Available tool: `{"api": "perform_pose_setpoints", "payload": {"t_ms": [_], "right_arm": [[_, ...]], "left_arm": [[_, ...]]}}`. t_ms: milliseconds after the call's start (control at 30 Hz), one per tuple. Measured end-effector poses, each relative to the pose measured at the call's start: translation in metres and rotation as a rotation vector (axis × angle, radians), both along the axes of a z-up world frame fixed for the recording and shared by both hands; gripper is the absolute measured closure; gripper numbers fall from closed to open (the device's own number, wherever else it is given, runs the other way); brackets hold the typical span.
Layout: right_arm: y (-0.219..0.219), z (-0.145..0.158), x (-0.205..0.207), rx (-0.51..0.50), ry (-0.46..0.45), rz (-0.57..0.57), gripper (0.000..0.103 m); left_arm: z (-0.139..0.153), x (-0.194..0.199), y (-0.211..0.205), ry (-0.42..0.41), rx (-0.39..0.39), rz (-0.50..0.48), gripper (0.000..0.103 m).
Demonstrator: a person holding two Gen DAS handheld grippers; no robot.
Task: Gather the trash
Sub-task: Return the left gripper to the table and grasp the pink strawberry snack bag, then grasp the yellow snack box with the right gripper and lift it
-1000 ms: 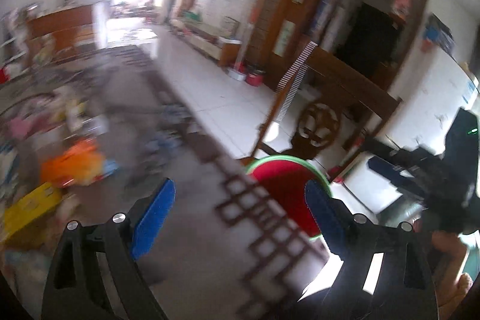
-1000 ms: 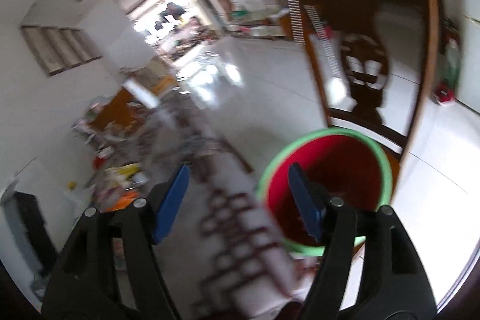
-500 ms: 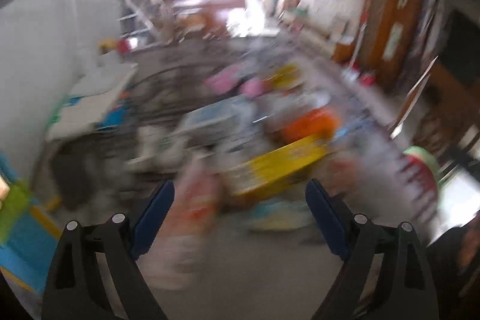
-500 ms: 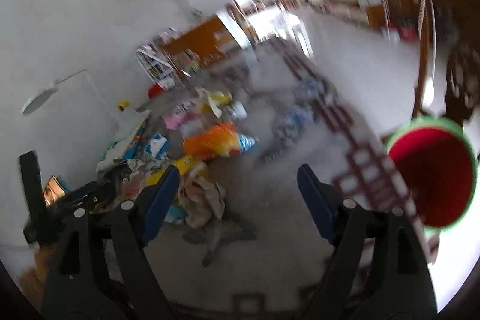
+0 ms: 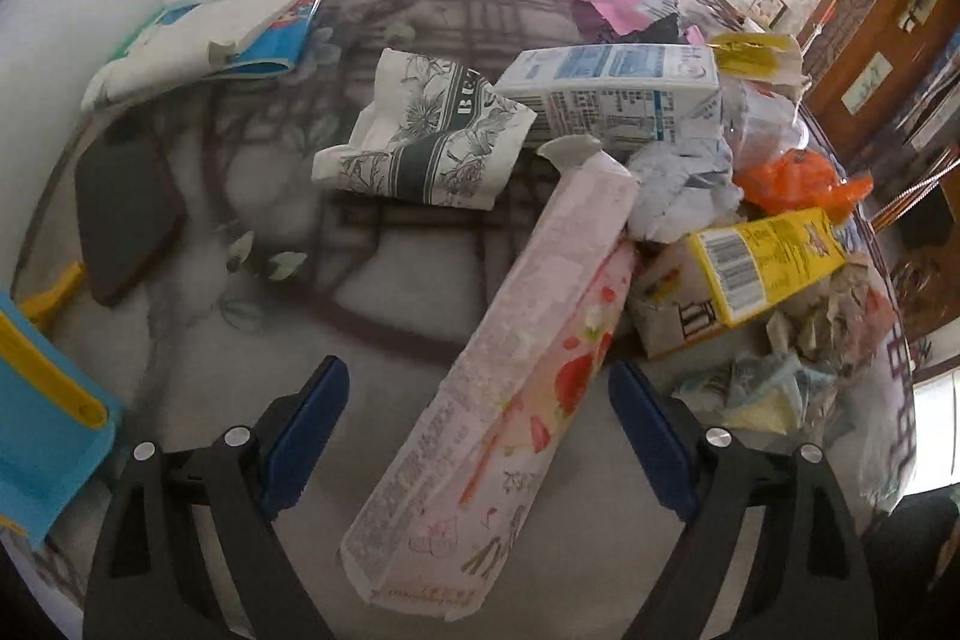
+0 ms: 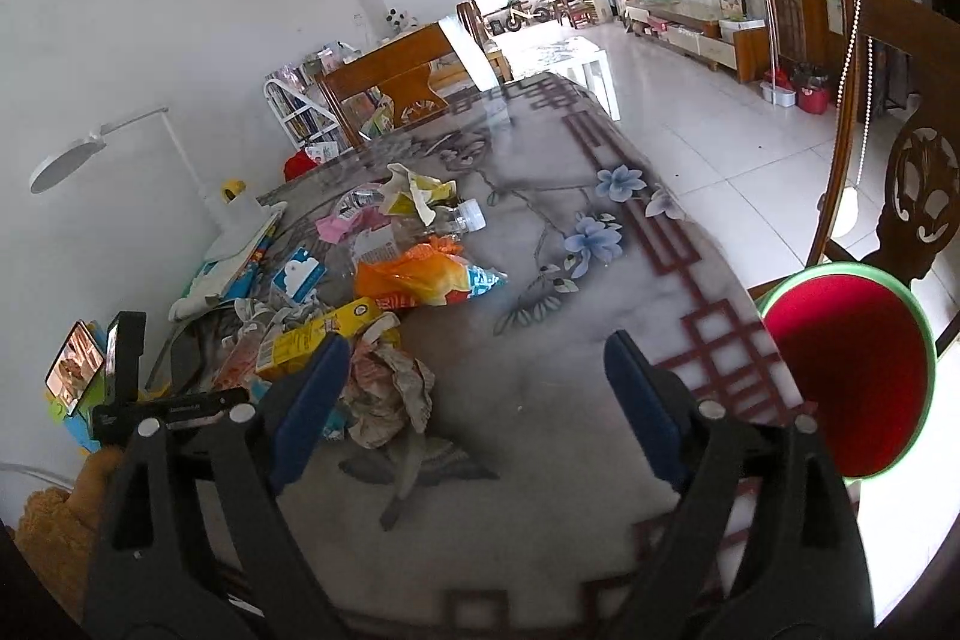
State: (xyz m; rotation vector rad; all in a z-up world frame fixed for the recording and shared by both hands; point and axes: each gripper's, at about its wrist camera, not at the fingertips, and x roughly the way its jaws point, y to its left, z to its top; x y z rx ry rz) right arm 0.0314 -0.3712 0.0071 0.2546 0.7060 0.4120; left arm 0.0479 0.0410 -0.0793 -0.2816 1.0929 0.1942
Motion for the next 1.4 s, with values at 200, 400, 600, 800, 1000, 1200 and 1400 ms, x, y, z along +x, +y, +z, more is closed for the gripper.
{"api": "perform_pose_setpoints", "payload": {"t_ms": [200,400,600,800,1000,1200,1400], "right_arm": [[0.001,-0.003,0.002,0.017,0.010,0.008,0.016],[-0.004,-0.004,0.003,0.052,0.029,0.000,0.016],[-0.004,-0.004,0.003,0.049,0.029,0.003,0.015],[-0.003,-0.004,0.003,0.046,0.031,0.003,0.015],[0.002,-0.006,0.003,0.012,0.032,0.008,0.014],[0.017,-0.007,0.001,-0.103,0.020,0.013,0.014],[0.048,-0.016,0.003,-0.163,0.042,0.076,0.014]], "left_arm": [[-0.015,0.010,-0.012,0.034,0.016,-0.042,0.026],[-0.019,0.007,-0.021,0.044,0.039,-0.054,0.040],[-0.016,-0.003,-0.027,0.026,0.020,-0.055,0.053],[-0.003,-0.025,-0.029,-0.053,-0.042,-0.015,0.055],[0.014,-0.049,-0.039,-0.170,-0.065,0.005,0.055],[0.036,-0.056,-0.043,-0.277,-0.028,0.003,0.055],[0.041,-0.056,-0.028,-0.314,-0.079,0.043,0.055]]}}
